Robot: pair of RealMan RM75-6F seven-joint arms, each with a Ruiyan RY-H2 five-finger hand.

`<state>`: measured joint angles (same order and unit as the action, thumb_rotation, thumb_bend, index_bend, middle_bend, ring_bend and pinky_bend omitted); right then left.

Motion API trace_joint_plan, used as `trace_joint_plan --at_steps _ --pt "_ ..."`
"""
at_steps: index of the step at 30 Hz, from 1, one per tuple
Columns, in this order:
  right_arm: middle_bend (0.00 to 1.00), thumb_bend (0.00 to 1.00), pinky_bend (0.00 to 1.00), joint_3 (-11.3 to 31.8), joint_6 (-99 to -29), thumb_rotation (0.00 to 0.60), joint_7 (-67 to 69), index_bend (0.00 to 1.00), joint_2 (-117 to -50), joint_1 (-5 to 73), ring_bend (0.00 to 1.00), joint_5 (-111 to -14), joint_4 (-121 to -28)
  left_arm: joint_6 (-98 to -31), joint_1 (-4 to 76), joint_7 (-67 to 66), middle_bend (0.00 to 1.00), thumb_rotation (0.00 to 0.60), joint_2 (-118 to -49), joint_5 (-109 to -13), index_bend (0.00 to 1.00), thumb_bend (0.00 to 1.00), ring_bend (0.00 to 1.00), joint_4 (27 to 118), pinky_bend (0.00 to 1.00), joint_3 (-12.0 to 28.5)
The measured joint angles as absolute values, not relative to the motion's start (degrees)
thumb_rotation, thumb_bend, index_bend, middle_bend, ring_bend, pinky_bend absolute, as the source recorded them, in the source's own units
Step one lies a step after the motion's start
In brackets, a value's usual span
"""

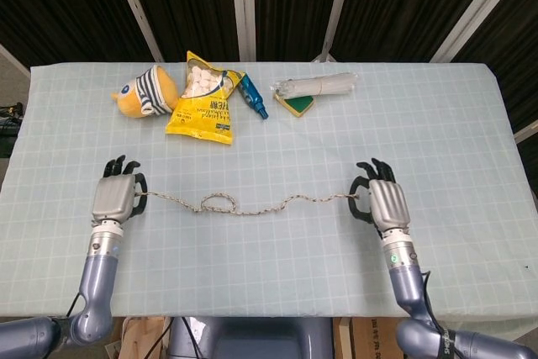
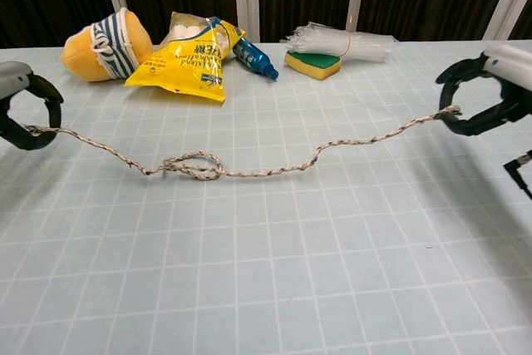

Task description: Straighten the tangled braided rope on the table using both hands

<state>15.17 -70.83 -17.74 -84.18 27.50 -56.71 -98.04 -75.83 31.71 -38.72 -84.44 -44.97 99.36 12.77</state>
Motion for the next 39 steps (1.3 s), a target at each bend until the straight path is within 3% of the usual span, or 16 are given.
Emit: trace_joint_plan --at_steps 13,24,39 --pt "0.21 0.52 0.00 13.09 -73.63 0.600 -7.46 0.61 -73.33 19.64 0.00 -60.98 -99.08 -77.07 23.73 -25.26 0.18 0.600 -74.38 -52.08 0.60 0.58 0.00 103.34 0.00 9.46" --pt "0.21 0.52 0.00 12.61 -74.38 0.600 -1.57 0.61 -71.88 16.32 0.00 -61.36 -95.84 -80.25 17.19 -15.36 0.18 0.600 -71.20 -62.16 0.60 0.58 0.00 101.60 0.00 5.34" --pt "0.21 0.52 0.00 11.73 -72.54 0.600 -2.11 0.61 -73.24 15.58 0.00 -60.79 -91.78 -79.26 15.88 -16.04 0.18 0.600 -72.43 -65.02 0.60 0.58 0.00 96.96 0.00 4.18"
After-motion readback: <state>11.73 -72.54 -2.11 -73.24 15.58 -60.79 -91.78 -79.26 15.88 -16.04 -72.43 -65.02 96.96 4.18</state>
